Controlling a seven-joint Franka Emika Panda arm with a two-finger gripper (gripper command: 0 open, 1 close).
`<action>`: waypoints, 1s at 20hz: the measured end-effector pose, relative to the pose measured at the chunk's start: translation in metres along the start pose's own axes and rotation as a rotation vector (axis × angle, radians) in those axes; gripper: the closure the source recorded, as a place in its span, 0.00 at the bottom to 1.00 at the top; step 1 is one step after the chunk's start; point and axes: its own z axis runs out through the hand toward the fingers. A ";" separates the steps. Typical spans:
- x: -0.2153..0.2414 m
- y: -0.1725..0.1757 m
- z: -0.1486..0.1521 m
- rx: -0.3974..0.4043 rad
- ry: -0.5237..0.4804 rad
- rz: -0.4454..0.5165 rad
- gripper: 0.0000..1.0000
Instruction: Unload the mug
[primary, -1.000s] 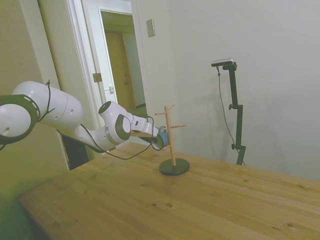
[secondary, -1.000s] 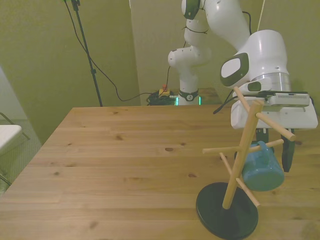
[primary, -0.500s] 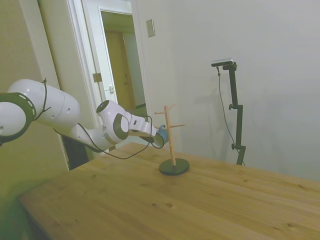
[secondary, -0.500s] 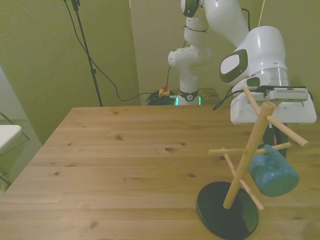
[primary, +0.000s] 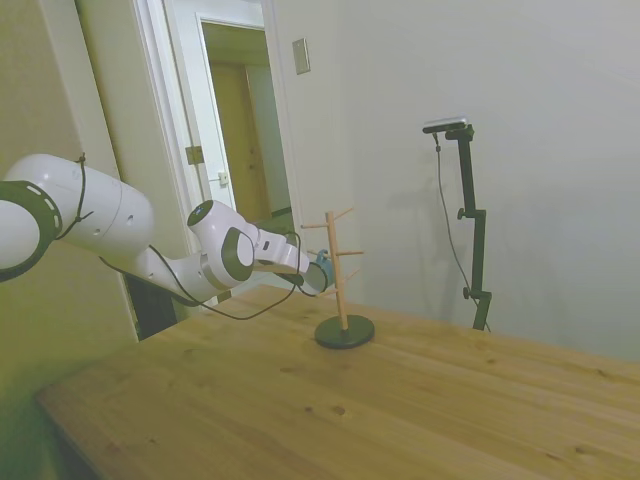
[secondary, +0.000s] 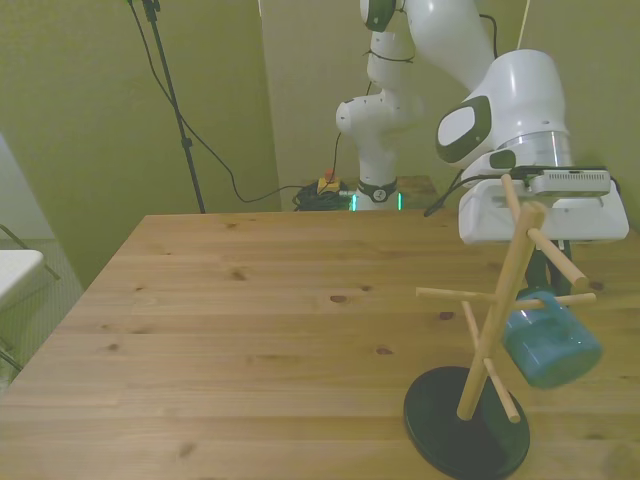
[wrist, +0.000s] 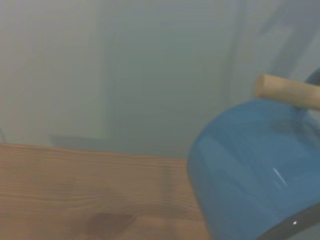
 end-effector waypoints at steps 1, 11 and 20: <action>0.000 0.000 -0.002 0.003 0.000 0.001 1.00; 0.008 -0.011 -0.031 0.043 0.016 0.008 1.00; -0.002 -0.028 -0.041 0.073 0.010 -0.009 1.00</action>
